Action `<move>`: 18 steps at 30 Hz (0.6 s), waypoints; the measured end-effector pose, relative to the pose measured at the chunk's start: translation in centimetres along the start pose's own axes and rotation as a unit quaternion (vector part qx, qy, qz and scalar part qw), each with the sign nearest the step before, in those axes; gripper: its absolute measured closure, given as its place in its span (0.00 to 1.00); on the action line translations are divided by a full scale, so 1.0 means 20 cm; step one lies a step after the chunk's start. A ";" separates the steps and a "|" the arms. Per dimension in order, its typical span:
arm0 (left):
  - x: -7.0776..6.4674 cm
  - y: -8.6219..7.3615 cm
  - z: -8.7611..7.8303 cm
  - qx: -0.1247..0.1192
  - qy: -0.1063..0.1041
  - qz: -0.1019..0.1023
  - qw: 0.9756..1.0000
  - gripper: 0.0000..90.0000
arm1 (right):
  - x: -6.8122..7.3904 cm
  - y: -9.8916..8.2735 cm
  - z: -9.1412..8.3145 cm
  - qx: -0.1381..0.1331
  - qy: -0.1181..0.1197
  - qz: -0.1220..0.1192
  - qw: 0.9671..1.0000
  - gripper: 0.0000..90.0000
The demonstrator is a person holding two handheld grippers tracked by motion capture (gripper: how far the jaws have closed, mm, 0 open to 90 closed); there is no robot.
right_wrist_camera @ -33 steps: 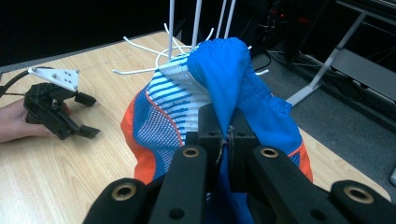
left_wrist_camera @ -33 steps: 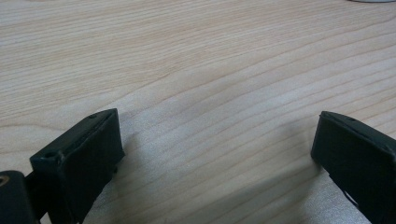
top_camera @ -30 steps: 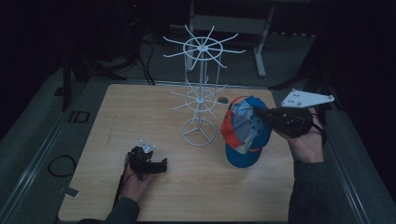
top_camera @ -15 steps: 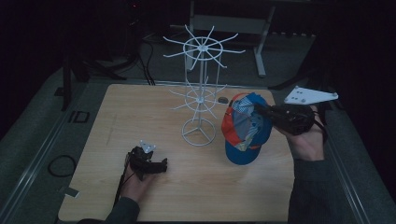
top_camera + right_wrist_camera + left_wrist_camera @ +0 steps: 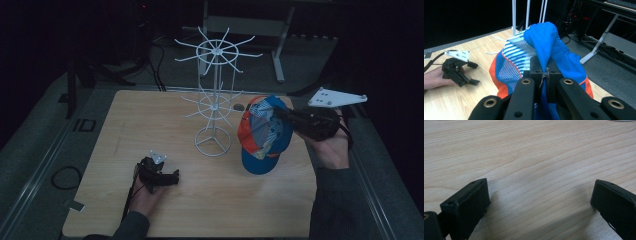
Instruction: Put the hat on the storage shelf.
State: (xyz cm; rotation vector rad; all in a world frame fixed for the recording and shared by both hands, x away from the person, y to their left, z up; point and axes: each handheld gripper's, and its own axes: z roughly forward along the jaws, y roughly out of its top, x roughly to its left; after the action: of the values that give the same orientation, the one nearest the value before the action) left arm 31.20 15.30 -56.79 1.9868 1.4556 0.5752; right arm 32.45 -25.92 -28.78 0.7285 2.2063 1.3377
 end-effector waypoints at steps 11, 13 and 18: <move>0.00 0.00 0.00 0.000 0.000 0.001 1.000 0.03 | -0.02 0.04 -0.01 -0.014 -0.009 0.003 1.000 0.97; 0.00 0.00 0.00 0.000 0.000 0.001 1.000 0.03 | -0.03 0.04 0.00 -0.016 -0.012 0.004 1.000 0.97; 0.00 0.00 0.00 0.000 0.000 0.001 1.000 0.03 | -0.05 0.04 0.00 -0.026 -0.011 0.008 1.000 0.97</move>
State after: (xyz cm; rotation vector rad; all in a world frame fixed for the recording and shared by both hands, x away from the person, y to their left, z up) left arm 31.20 15.31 -56.79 1.9881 1.4548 0.5761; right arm 33.35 -26.12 -27.92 0.7390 2.1443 1.3832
